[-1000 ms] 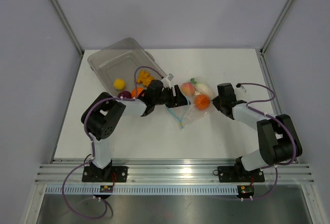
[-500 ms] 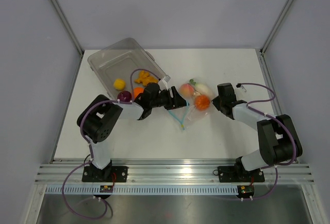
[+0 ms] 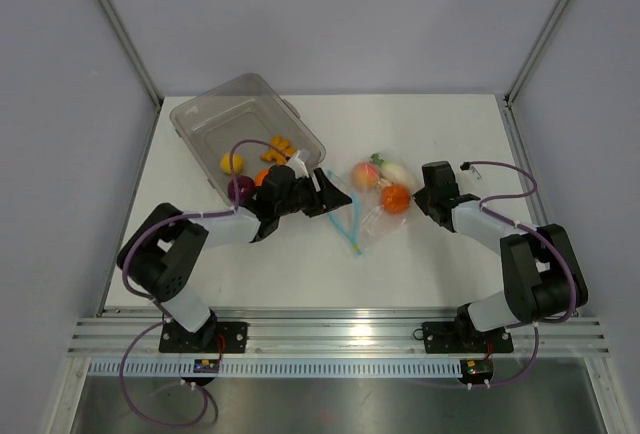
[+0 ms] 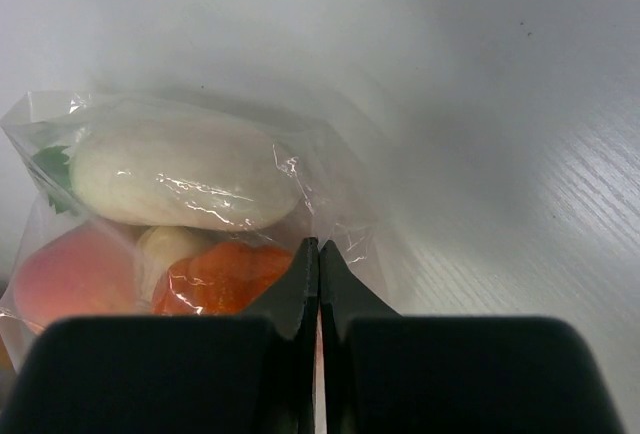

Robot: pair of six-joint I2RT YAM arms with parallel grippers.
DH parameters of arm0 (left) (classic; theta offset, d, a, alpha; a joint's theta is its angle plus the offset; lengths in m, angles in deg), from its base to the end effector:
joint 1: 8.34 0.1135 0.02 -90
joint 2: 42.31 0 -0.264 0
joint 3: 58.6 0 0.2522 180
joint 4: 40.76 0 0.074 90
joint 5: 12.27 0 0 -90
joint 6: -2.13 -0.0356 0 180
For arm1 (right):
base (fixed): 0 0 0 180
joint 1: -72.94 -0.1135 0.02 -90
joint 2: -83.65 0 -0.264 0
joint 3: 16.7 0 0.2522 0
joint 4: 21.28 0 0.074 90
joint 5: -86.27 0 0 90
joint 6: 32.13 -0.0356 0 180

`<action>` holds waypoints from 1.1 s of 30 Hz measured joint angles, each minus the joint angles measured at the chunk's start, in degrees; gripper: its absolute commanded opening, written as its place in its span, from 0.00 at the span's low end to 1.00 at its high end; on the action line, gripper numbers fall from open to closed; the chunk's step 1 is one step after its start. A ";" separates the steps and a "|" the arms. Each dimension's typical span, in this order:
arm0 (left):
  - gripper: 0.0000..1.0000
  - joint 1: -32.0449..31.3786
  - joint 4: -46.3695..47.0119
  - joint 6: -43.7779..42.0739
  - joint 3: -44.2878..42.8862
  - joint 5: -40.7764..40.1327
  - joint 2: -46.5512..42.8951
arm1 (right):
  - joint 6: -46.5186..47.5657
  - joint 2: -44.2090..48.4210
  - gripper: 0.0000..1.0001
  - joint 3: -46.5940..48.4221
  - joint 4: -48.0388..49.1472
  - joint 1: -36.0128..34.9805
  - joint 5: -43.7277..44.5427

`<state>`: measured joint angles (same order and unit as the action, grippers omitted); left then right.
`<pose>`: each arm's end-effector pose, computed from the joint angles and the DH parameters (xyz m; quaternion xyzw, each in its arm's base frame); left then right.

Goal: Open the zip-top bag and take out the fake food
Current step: Pick up the fake fruit from the zipper food storage bag.

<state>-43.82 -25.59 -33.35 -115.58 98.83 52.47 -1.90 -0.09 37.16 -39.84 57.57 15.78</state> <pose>0.2696 -0.2079 0.1808 -0.0351 0.8236 -0.4933 0.2778 0.2743 0.0631 0.1698 0.4038 0.8304 0.0876 0.3737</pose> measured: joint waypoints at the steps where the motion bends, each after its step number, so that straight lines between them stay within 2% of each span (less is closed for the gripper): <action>1: 0.62 0.00 -0.39 0.11 0.70 -0.66 -1.07 | 0.00 0.00 0.00 0.00 -0.07 -0.02 0.02; 4: 0.62 0.00 -0.46 0.63 3.61 -2.86 -4.85 | 0.00 0.00 0.00 0.00 -0.35 0.00 0.13; 6: 0.66 0.00 -0.28 0.74 5.18 -3.82 -6.67 | 0.00 0.00 0.00 0.00 -0.59 -0.02 0.17; 7: 0.72 0.00 -0.26 0.61 5.31 -4.07 -6.97 | 0.00 0.00 0.00 0.00 -0.63 0.00 0.17; 12: 0.77 -0.09 -0.09 -0.63 4.70 -4.59 -6.51 | 0.00 0.00 0.00 0.00 -0.63 0.00 0.17; 21: 0.78 -0.94 1.40 -2.67 1.79 -4.42 -2.62 | 0.02 0.00 0.00 0.02 -0.61 -0.02 0.17; 27: 0.70 -2.19 1.16 -3.48 -3.78 -4.37 1.73 | 0.02 0.00 0.00 0.07 -0.61 0.00 0.13; 33: 0.56 -2.78 1.03 -4.09 -7.37 -4.20 3.67 | 0.02 0.00 0.00 0.07 -0.61 0.00 0.11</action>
<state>-46.60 -24.57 -37.44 -122.95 94.63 56.14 -1.88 -0.09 37.22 -40.46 57.57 15.89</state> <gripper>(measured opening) 0.602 0.010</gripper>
